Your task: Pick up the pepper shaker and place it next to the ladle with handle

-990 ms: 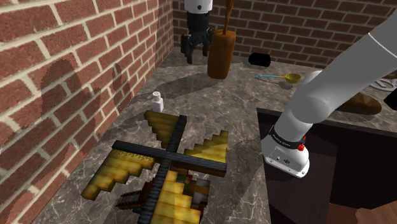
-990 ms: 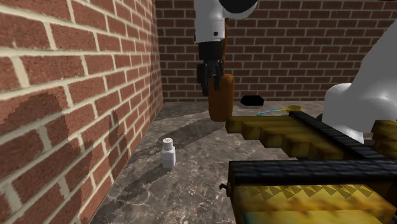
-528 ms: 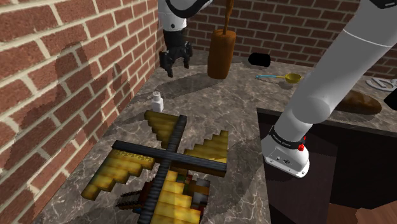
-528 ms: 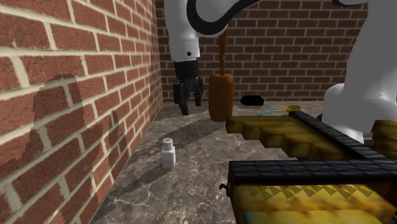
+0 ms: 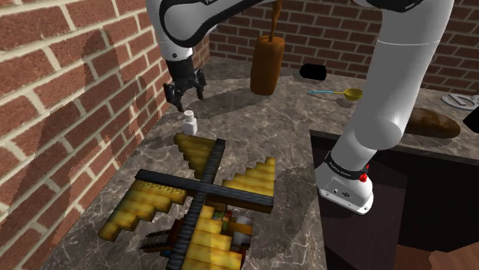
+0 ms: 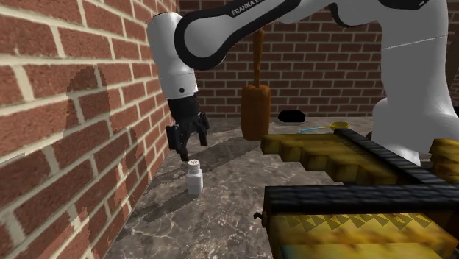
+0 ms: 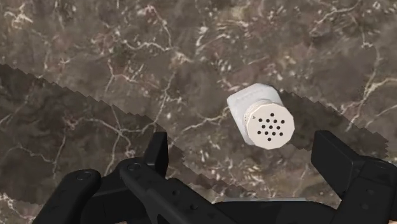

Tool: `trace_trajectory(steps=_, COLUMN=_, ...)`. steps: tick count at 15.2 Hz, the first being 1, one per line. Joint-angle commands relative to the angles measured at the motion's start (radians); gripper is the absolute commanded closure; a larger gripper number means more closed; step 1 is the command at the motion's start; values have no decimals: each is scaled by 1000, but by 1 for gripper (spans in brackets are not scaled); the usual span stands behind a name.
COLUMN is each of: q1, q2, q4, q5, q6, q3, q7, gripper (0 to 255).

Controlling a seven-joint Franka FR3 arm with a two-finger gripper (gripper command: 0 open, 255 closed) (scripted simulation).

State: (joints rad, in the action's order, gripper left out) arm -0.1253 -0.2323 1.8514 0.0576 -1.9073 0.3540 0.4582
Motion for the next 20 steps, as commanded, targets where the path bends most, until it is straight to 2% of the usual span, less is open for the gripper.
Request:
trace_trajectory(steps=1, q1=-22, q2=-84, q4=-73, q5=23, q6=8, q3=4, q7=22, gripper=0)
trace_trajectory(steps=3, q1=-38, q2=-135, q4=-120, q5=36, q6=14, q3=4, q7=34, gripper=0)
trace_trajectory(steps=10, q1=-39, q2=-157, q4=-44, q5=46, q6=-81, q3=-1, q7=41, gripper=0)
trace_trajectory(steps=18, q1=-39, q2=-157, q4=-45, q5=46, q6=-81, q3=-1, q7=41, gripper=0)
trace_trajectory(steps=19, q1=-39, q2=-157, q4=-45, q5=46, q6=-81, q3=-1, q7=41, gripper=255)
trace_trajectory(steps=20, q1=-39, q2=-157, q4=-45, q5=46, q6=-81, q3=-1, q7=41, gripper=255)
